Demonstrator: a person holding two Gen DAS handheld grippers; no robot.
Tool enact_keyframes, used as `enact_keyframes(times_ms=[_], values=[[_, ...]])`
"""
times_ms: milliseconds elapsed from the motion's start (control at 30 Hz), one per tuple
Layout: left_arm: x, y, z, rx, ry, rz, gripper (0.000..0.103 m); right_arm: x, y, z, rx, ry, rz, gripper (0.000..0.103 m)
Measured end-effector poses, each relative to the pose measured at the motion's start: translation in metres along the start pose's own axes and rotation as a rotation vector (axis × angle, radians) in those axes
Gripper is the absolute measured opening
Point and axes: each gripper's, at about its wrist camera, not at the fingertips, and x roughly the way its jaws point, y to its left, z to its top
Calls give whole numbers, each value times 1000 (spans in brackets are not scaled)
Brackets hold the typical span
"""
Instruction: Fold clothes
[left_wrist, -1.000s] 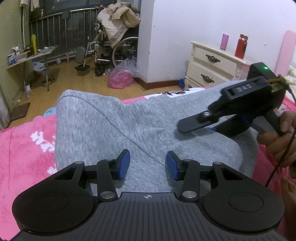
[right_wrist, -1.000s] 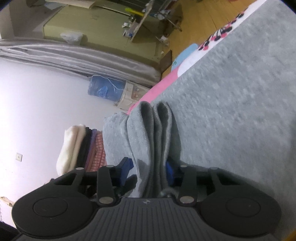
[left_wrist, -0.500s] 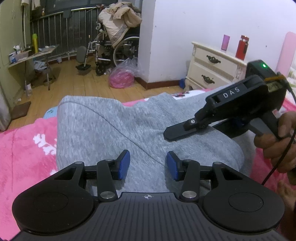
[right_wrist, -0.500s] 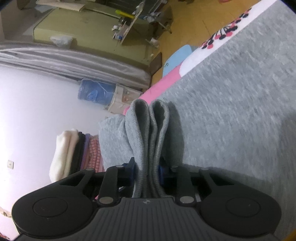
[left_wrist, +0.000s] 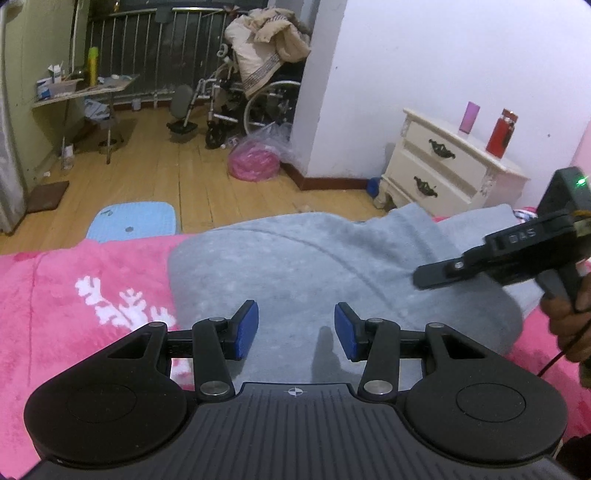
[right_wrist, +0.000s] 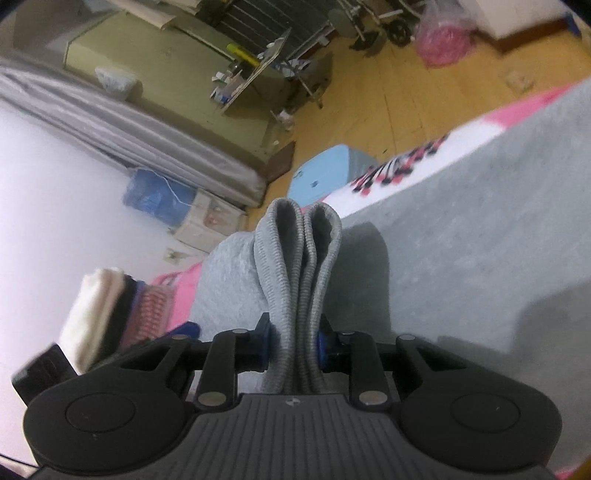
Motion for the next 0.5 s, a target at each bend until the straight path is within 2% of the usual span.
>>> enact_keyframes(times_ms=[167,300,500], values=[[11,4,2,-28,55,27,45,-19,0,9,-86,-1,-82,24],[20,6,3,-50,107,-7,45,-37,-4,17,-133,-12,-157,24],[32,-17,6,18,153,-74,45,-69,-14,25,-195,-34,-296,24]])
